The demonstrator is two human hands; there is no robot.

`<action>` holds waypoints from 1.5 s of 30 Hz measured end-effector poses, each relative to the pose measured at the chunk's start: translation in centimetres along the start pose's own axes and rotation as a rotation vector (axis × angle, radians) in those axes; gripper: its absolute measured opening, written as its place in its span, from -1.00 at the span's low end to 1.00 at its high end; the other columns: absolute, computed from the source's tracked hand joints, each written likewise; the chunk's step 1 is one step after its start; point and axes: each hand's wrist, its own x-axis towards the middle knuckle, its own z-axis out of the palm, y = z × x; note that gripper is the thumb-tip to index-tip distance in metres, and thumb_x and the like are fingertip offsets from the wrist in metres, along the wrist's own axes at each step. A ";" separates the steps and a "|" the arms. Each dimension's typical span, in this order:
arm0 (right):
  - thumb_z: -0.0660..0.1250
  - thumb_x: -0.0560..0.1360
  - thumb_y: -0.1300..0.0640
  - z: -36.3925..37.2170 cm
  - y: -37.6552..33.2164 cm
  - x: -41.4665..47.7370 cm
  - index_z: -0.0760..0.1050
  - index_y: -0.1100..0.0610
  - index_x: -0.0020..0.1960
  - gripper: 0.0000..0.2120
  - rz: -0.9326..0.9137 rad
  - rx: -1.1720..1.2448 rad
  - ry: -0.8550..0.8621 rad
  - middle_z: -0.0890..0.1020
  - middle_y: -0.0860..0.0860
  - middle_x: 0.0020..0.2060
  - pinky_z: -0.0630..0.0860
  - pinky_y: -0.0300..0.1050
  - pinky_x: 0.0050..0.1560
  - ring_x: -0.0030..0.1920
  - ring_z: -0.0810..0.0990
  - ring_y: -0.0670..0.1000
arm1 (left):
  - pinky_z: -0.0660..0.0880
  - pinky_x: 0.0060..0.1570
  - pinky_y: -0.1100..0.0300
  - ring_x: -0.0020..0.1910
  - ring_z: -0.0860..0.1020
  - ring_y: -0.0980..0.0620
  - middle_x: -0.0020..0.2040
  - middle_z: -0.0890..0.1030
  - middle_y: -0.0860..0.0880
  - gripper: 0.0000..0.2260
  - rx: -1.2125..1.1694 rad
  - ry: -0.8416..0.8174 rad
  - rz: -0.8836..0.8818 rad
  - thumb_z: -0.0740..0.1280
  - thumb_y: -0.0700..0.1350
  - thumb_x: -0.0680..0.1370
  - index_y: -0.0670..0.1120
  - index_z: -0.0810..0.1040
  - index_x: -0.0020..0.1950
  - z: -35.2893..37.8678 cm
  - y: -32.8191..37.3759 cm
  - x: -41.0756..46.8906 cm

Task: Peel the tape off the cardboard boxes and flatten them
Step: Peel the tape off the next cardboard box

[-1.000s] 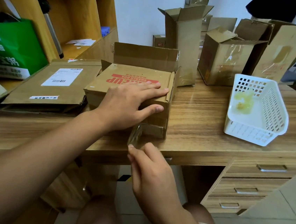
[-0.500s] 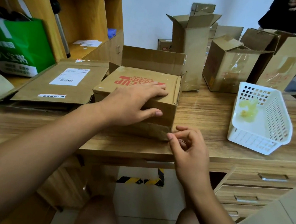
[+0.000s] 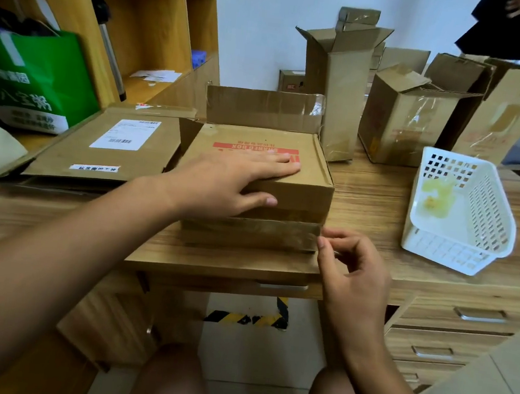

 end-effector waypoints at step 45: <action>0.45 0.52 0.26 3.2 -1.6 -0.6 0.55 0.03 0.04 -0.82 -0.101 -0.277 -0.245 0.57 -0.15 -0.15 0.53 -0.25 -0.14 -0.12 0.56 -0.14 | 0.08 0.57 0.07 0.59 0.01 0.20 0.62 0.05 0.20 -0.41 0.080 0.030 -0.004 0.19 -0.01 0.68 0.21 -0.05 0.62 0.5 0.1 -0.7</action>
